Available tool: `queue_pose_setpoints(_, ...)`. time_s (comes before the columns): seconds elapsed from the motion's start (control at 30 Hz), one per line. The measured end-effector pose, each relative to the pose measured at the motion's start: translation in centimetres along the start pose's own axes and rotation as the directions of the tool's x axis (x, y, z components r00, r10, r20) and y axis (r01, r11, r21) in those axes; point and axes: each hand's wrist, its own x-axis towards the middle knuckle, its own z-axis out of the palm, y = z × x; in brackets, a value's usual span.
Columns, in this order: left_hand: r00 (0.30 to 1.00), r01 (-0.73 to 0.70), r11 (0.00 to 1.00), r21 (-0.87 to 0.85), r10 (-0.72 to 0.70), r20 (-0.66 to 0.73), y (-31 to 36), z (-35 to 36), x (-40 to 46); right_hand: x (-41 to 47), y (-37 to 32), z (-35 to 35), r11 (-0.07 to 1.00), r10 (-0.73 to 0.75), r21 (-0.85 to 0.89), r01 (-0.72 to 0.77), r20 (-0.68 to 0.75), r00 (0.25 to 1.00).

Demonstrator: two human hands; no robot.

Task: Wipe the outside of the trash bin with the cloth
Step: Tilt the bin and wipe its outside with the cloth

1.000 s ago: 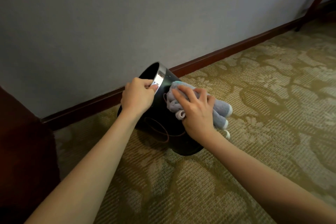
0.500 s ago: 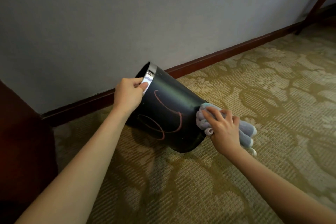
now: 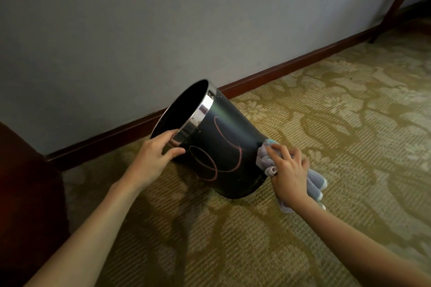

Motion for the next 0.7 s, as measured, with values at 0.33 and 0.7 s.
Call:
queue_pose_setpoints(0.33, 0.993, -0.08, 0.995, -0.059, 0.074, -0.095, 0.2, 1.2, -0.6, 0.1, 0.3, 0.5, 0.996, 0.064, 0.062, -0.064, -0.006, 0.998)
queue_pose_setpoints(0.7, 0.963, 0.0, 0.997, -0.071, -0.019, -0.268, 0.3, 2.3, -0.1, 2.2, -2.7, -2.1, 0.976, -0.04, 0.21, 0.061, -0.103, 0.994)
